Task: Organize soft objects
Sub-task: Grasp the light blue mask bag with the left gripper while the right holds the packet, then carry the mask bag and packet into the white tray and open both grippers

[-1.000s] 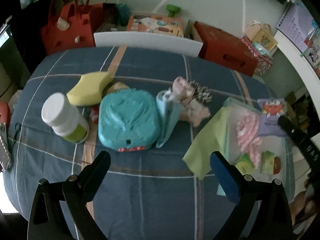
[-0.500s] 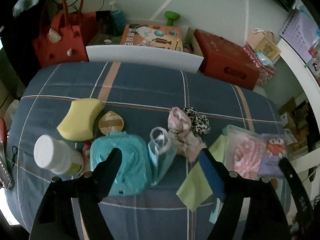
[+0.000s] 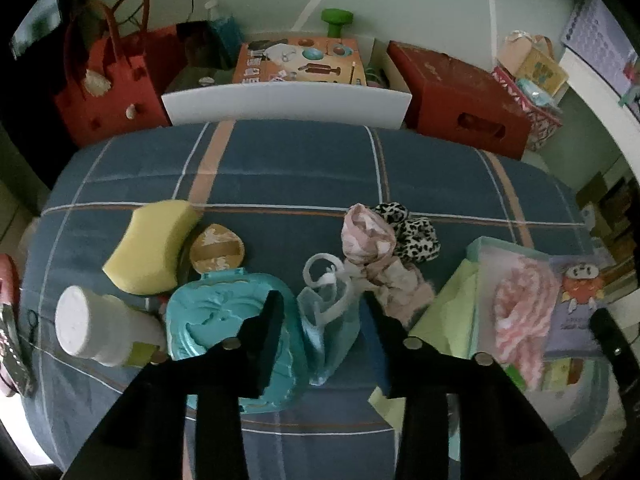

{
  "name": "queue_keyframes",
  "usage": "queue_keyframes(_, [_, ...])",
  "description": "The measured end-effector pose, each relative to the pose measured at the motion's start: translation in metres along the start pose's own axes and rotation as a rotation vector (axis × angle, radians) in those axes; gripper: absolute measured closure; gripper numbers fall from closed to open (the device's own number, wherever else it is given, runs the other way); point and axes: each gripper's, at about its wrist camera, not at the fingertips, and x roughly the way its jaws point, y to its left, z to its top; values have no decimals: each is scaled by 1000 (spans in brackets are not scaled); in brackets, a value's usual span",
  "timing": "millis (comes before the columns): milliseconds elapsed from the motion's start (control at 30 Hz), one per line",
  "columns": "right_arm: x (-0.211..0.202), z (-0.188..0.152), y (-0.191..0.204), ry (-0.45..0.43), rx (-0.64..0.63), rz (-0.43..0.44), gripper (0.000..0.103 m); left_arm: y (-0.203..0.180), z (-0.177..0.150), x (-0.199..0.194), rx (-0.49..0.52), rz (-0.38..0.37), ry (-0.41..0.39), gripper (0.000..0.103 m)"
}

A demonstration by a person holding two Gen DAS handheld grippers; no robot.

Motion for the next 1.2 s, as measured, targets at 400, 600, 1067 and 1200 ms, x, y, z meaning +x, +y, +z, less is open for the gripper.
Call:
queue_keyframes(400, [2,-2,2,10,-9,-15,90,4,-8,8,-20,-43,14,94])
queue_keyframes(600, [3,-4,5,13,-17,-23,90,10,-7,5,-43,-61,-7,96])
queue_keyframes(1067, [5,-6,9,21,-36,-33,90,13,-4,-15,-61,-116,-74,97])
queue_keyframes(1200, [5,-5,8,18,-33,-32,90,10,-2,-34,-54,-142,-124,98])
